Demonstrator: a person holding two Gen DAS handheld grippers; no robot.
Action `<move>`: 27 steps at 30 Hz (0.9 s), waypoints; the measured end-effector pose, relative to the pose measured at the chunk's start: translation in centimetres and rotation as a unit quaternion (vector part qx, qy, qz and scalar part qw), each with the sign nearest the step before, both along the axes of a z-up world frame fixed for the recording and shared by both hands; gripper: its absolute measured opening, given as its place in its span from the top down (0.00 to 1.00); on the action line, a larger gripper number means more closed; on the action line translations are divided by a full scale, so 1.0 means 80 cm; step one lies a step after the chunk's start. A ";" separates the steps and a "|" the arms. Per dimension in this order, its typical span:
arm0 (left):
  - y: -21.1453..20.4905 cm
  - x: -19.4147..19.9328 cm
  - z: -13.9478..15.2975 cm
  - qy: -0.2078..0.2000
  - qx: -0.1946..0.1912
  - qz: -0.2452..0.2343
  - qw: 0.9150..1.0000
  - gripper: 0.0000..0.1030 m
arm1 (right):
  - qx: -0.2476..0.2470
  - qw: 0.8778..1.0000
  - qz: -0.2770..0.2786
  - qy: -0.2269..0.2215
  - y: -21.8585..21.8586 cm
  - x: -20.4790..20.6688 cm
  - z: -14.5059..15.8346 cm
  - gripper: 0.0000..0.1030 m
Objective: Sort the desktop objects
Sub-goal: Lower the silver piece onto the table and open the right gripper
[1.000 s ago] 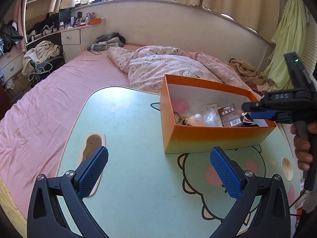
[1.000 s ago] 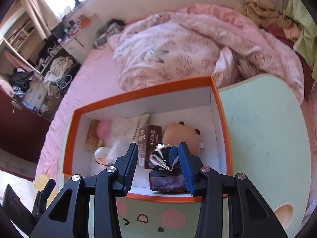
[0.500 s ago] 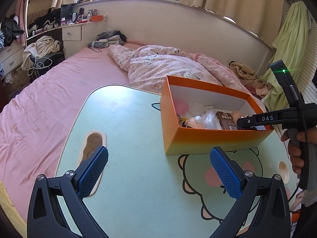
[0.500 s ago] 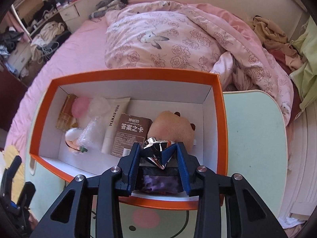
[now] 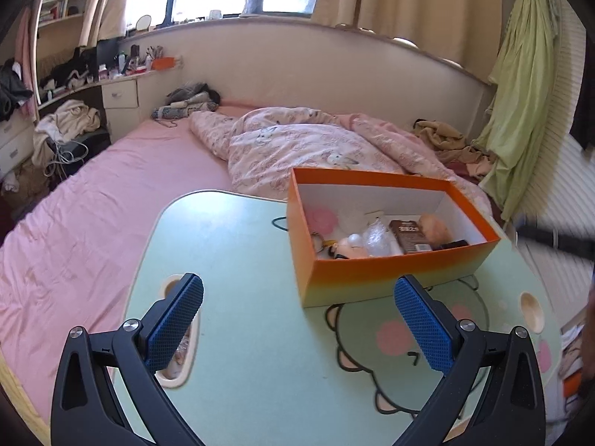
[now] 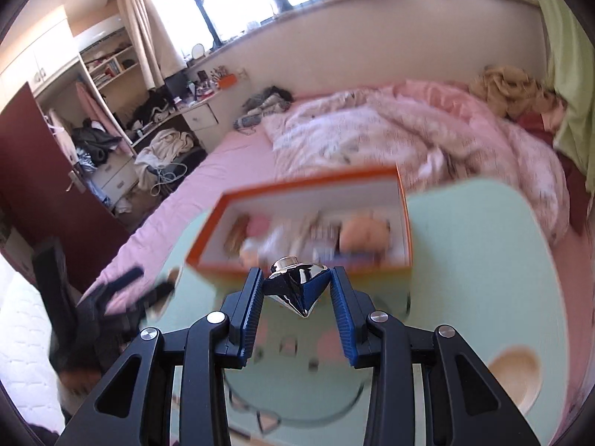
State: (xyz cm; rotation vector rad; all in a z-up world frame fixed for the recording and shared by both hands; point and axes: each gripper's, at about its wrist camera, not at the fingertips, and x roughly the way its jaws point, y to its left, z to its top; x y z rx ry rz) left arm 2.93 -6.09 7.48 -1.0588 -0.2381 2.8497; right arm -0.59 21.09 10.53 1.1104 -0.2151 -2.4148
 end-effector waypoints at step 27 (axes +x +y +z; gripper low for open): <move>0.118 -0.117 0.068 -0.076 -0.046 -0.193 0.977 0.16 | -0.015 0.997 -0.060 0.040 0.039 0.044 -0.058 0.36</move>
